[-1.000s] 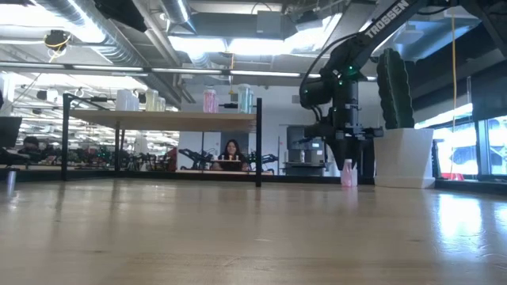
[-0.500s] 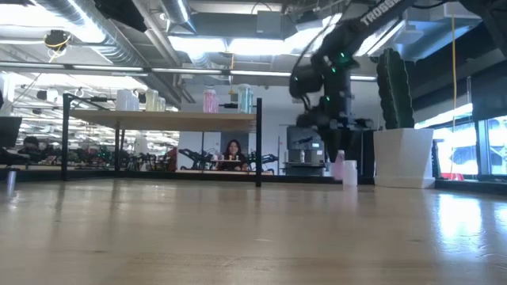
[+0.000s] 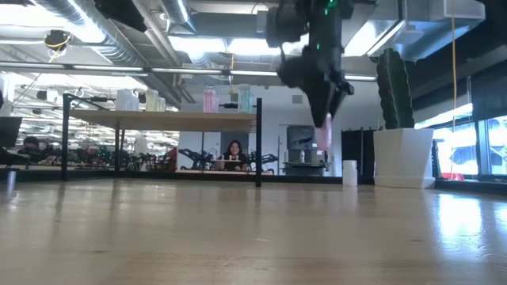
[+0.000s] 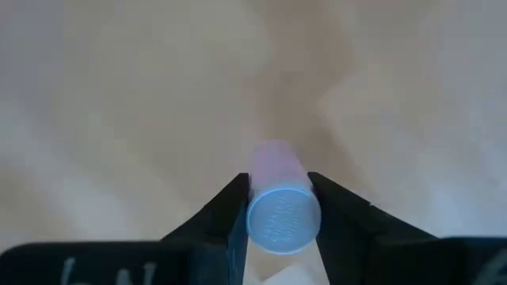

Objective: Pick and place medicine bottles onto shelf by color
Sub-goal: Put the pink pill bottle on the shelf and align it with the other pink pill bottles

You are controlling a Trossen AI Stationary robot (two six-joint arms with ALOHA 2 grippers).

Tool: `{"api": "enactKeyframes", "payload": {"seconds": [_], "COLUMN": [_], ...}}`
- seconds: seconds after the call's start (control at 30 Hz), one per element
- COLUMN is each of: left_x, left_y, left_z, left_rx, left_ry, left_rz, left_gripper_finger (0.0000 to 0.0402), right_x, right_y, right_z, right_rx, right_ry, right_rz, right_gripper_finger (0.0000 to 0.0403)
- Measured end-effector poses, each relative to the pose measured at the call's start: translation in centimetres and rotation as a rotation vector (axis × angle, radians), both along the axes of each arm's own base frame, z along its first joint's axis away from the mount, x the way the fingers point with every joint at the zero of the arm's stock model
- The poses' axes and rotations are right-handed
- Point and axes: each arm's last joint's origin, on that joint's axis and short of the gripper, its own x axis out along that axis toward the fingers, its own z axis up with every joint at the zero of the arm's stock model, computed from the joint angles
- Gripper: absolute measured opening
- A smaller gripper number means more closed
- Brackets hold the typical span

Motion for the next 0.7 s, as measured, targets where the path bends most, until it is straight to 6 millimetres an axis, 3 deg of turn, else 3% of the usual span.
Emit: {"api": "enactKeyframes", "payload": {"seconds": [0.37, 0.47, 0.7], "left_x": [0.0, 0.0, 0.0], "left_y": [0.0, 0.0, -0.1], "left_z": [0.0, 0.0, 0.0], "left_rx": [-0.007, -0.007, -0.038], "left_ry": [0.002, 0.002, 0.0], "left_rz": [-0.008, -0.008, -0.021], "left_gripper_finger": [0.0157, 0.0157, 0.0157], "right_x": [3.4, 4.3, 5.8], "right_y": [9.4, 10.8, 11.9], "right_z": [2.1, 1.9, -1.4], "right_rx": [-0.045, -0.052, -0.036], "right_ry": [-0.293, -0.363, -0.313], "right_rz": [0.49, 0.552, 0.569], "right_gripper_finger": [0.0119, 0.0119, 0.0119]}}
